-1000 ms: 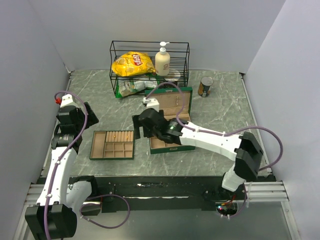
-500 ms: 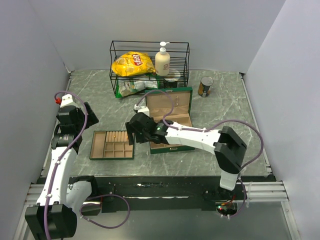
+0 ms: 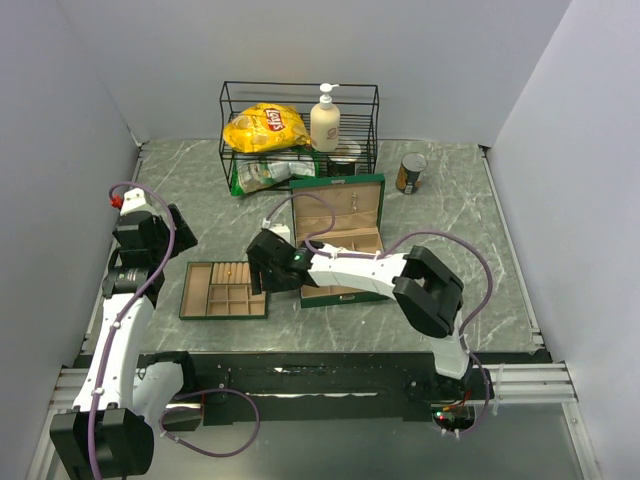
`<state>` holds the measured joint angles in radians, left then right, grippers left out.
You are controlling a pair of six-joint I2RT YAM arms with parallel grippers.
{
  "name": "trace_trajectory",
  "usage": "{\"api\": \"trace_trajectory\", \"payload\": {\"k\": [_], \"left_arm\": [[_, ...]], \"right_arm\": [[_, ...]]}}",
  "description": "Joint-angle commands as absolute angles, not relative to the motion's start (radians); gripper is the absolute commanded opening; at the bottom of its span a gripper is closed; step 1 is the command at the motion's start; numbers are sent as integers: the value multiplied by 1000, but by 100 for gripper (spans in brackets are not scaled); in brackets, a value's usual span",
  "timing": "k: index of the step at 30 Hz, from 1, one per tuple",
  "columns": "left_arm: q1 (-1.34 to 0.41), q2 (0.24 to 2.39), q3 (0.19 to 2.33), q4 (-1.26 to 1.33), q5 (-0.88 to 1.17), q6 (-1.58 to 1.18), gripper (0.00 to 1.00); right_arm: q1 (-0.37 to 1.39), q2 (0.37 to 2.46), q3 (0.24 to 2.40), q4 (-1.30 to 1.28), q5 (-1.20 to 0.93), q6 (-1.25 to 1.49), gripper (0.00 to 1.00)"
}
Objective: Organize the mixed jewelry
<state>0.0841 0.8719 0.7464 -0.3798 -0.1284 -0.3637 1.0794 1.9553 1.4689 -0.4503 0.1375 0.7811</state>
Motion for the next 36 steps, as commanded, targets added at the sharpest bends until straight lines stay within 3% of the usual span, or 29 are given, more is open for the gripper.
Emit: {"api": "trace_trajectory", "payload": {"k": [1,36], "left_arm": [[87,850,775,-354,-129,-371,96],[87,859,776,-356,-117,-368,96]], "right_arm": [[1078,1991,1535,-521,185,853,71],[1078,2177,1686,-635,265,911,53]]}}
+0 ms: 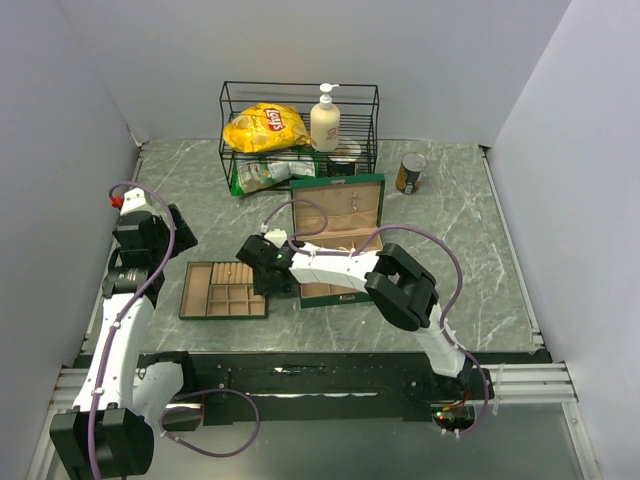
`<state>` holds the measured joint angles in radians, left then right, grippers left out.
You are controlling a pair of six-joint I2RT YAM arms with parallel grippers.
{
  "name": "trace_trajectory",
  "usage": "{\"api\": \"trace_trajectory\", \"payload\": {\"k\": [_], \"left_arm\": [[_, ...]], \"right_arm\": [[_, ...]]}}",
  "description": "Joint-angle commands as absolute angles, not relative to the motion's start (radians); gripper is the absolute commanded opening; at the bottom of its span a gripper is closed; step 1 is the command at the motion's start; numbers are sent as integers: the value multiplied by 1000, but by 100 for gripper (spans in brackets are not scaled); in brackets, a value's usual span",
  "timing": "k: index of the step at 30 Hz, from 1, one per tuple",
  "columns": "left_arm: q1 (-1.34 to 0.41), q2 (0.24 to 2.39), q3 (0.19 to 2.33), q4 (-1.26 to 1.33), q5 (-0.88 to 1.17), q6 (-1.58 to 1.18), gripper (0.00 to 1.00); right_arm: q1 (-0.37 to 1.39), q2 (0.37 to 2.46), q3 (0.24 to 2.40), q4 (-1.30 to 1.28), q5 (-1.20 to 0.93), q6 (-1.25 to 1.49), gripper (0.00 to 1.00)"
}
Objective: Organize the mixed jewelry
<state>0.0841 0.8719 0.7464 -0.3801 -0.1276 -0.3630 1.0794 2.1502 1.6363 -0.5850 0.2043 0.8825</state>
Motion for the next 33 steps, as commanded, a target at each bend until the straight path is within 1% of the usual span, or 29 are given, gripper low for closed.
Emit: {"api": "trace_trajectory", "payload": {"k": [1,13,14,24,26,28,33], "left_arm": [[89,861,778,-357,-117,-368,96],[89,859,776,-356,-118,-368,96],[89,859,778,-356,-118,-368,96],[89,859,778,-357,-118,-368,96],[89,861,778,-359,-118,-368,96],[87,861,778,-357,-117,-368,96],[89,862,778,-357,-115,-368,96]], "right_arm": [[1078,2180,1692,-649,268,913,52],[1088,2238,1752,-716,273,907,44],[1089,2241,1753,-719,273,904,40],[1095,2255,1761,-724,281,899,37],[1095,2252,1759,-716,279,888,33],[1097,2252,1759,-712,275,882,32],[1095,2249,1759,-709,276,877,33]]}}
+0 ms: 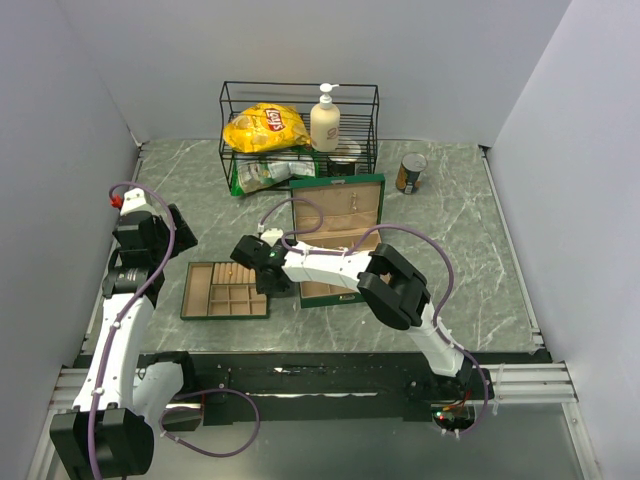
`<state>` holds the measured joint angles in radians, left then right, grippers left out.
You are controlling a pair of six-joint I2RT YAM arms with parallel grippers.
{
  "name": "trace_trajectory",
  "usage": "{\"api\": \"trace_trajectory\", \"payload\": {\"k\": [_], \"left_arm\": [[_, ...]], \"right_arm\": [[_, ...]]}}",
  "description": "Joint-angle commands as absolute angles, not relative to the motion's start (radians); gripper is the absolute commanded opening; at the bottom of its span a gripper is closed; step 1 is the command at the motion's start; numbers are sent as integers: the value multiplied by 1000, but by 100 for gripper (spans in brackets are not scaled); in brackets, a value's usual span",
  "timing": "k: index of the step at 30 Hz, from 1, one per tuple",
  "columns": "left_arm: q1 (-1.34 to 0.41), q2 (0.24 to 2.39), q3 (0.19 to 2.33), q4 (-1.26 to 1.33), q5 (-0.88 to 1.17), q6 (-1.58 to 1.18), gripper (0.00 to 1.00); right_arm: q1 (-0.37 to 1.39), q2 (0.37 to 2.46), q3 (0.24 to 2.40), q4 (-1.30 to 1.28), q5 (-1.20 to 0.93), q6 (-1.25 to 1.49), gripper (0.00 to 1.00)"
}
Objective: Organize the mixed jewelry
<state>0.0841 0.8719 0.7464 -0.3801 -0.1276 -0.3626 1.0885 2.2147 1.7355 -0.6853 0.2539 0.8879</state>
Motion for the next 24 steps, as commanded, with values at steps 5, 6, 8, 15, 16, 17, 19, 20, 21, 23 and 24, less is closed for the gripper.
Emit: {"api": "trace_trajectory", "payload": {"k": [5,6,8,15,16,17,19,20,21,23,24], "left_arm": [[90,864,778,-357,-114,-367,96],[89,862,778,-357,-114,-367,96],[87,864,778,-359,-114,-368,96],[87,862,778,-359,-114,-367,96],[89,865,778,-359,-114,-367,96],[89,865,778,-359,-114,-367,96],[87,867,778,-360,-112,-367,96],[89,867,778,-357,-112,-368,96],[89,867,778,-360,-112,-368,96],[89,867,778,-359,-110,-368,96],[87,867,778,-359,-109,-368,96]], "right_arm": [[1095,2266,1784,-739,269,890,36],[1100,2266,1783,-738,267,891,37],[1101,2264,1775,-730,268,893,37],[1106,2272,1789,-729,275,891,33],[1106,2272,1792,-729,278,890,32],[1104,2275,1792,-729,281,888,28],[1103,2276,1804,-735,296,882,21],[1103,2279,1813,-736,304,879,20],[1103,2281,1819,-739,314,873,19],[1098,2286,1835,-749,350,853,17],[1097,2286,1839,-758,360,848,14]]}}
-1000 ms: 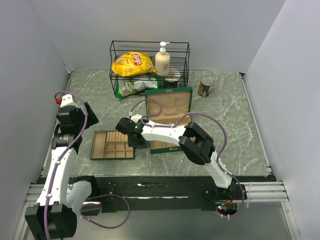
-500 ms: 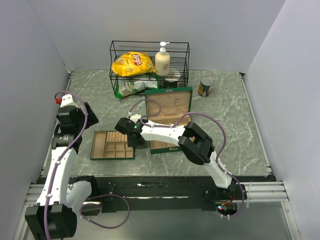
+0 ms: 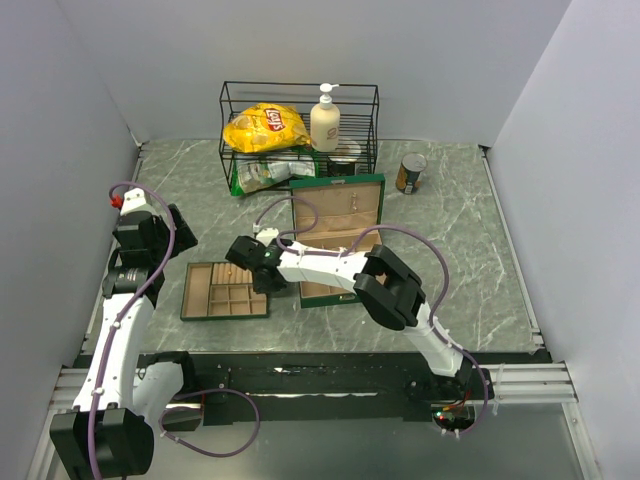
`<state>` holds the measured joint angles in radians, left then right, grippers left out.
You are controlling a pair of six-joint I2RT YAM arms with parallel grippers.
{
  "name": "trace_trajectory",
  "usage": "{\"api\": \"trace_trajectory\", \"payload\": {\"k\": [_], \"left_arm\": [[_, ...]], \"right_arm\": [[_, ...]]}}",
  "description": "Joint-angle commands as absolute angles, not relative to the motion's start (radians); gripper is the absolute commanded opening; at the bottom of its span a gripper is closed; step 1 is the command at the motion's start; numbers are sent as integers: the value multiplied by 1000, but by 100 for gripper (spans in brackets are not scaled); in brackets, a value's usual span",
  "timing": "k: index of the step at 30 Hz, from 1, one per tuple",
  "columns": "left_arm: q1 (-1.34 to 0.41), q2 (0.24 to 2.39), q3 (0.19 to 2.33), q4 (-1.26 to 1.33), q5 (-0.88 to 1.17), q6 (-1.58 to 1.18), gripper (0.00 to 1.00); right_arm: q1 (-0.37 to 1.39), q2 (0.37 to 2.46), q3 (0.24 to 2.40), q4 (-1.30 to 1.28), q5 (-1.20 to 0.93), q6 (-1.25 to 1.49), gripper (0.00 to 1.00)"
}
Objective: Organize the mixed jewelry
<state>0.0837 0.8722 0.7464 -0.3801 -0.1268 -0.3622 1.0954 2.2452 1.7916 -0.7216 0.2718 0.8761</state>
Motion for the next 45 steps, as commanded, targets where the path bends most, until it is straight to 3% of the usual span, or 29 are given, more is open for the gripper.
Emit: {"api": "trace_trajectory", "payload": {"k": [1,8,21,23,24,27,45], "left_arm": [[89,868,778,-359,-109,-367,96],[89,867,779,-357,-106,-367,96],[89,864,778,-359,-110,-367,96],[89,864,778,-360,-109,-368,96],[89,864,778,-360,-109,-368,96],[87,864,778,-359,-107,-368,96],[89,765,772,-359,-229,-393,96]], "right_arm": [[1094,2286,1839,-761,371,845,13],[1072,2269,1787,-724,364,812,12],[1071,2284,1776,-712,313,795,26],[1071,2283,1775,-707,307,790,21],[1072,2281,1770,-703,305,788,11],[1071,2269,1772,-703,308,782,0],[1072,2059,1704,-738,362,753,0]]}}
